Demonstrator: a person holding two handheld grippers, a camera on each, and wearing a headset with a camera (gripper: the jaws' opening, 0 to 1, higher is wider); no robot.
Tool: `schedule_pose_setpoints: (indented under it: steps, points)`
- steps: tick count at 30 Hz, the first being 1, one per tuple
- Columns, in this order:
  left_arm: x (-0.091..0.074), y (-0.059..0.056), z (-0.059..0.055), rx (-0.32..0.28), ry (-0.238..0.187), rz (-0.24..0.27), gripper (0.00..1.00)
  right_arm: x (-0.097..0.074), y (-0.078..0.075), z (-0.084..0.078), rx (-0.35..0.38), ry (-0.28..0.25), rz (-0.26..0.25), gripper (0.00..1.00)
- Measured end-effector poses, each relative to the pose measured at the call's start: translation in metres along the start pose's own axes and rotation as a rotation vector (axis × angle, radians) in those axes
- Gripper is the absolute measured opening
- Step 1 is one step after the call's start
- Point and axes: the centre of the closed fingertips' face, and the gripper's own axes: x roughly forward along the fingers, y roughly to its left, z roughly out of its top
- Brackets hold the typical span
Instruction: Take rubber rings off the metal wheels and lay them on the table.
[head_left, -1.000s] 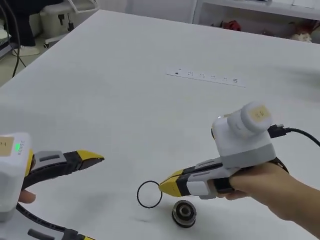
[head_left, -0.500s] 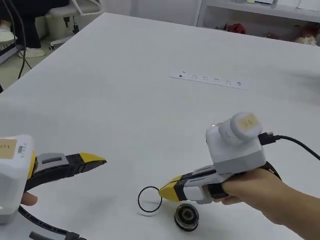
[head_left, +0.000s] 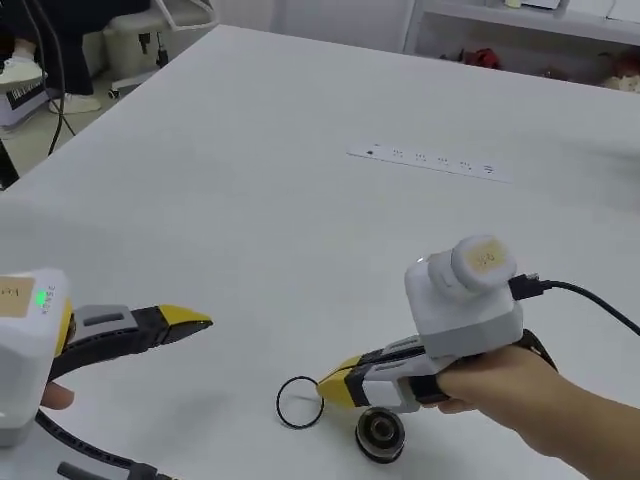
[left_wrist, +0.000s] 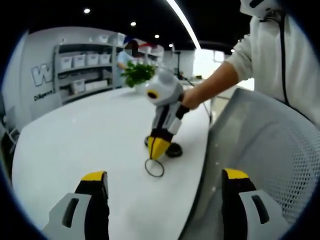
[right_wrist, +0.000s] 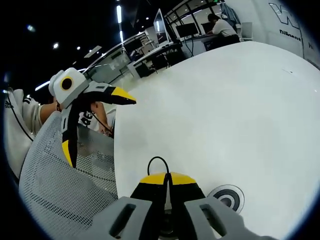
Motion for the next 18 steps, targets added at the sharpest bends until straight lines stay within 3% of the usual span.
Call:
schedule_pose_setpoints:
  steps: [8,18]
  points:
    - [-0.0009,0.0017,0.0006,0.001,-0.001,0.006,0.96,0.0015,-0.0039,-0.0001,-0.022,0.004,-0.020,0.01]
    - [-0.0015,0.0016,-0.0006,0.000,0.005,0.005,0.96,-0.0046,-0.0038,0.0053,-0.057,-0.013,-0.045,0.14]
